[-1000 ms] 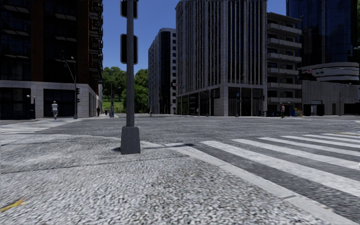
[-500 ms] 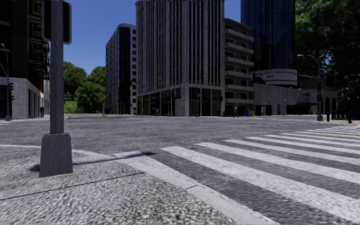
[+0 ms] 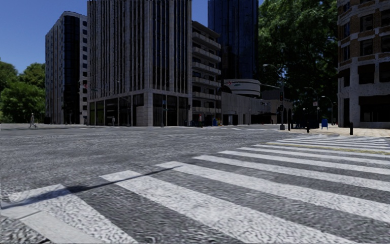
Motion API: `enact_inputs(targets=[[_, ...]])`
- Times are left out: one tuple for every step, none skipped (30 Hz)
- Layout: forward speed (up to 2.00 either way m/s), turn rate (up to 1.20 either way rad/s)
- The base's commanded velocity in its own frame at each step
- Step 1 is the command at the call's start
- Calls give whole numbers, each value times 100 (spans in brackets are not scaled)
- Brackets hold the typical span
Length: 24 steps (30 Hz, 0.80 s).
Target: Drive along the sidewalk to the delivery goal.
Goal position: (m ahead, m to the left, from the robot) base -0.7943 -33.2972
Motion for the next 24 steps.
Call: enact_inputs(targets=[[177,-66],[167,-66],[157,-66],[157,-66],[140,-66],[133,-66],[132,-66],[132,-66],[132,-66],[132,-66],[132,-66],[132,-66],[132,-66],[133,-66],[133,-66],[133,-66],[133,-66],[133,-66],[133,-66],[134,-66],[134,-66],[134,-66],[135,-66],[135,-66]])
